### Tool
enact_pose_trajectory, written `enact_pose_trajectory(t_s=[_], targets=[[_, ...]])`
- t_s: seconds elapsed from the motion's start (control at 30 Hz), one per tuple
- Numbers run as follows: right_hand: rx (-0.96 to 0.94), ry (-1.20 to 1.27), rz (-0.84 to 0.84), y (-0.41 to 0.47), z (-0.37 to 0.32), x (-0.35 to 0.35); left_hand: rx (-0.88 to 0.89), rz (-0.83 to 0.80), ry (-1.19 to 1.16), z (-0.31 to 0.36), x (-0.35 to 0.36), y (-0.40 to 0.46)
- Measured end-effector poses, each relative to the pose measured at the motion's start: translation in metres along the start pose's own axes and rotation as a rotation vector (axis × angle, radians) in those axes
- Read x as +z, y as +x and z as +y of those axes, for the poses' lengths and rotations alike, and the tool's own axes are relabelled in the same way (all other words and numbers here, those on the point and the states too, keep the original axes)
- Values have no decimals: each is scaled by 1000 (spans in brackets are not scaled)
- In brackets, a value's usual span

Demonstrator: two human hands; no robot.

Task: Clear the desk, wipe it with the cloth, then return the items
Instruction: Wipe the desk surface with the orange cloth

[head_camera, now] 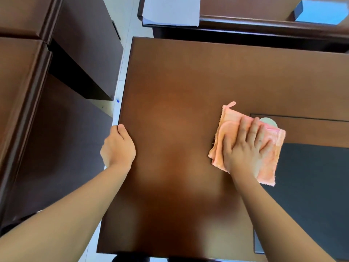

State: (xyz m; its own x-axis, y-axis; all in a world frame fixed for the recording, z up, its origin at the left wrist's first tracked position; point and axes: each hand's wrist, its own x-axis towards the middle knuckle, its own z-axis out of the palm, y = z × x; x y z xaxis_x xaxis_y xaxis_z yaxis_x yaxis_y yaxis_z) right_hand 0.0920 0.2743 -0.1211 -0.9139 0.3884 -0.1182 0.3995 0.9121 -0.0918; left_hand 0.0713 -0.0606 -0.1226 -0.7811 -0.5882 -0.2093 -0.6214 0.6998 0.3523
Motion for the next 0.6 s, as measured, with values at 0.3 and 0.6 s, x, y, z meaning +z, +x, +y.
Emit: enact_pose_trajectory(t_s=[0.3,0.6], targets=[[-84,-22,6,2,-82,8,-33,-9,20,2,1,1],[-316,-15,-14,4,-192,21,-23,0,-24,1,0,1]])
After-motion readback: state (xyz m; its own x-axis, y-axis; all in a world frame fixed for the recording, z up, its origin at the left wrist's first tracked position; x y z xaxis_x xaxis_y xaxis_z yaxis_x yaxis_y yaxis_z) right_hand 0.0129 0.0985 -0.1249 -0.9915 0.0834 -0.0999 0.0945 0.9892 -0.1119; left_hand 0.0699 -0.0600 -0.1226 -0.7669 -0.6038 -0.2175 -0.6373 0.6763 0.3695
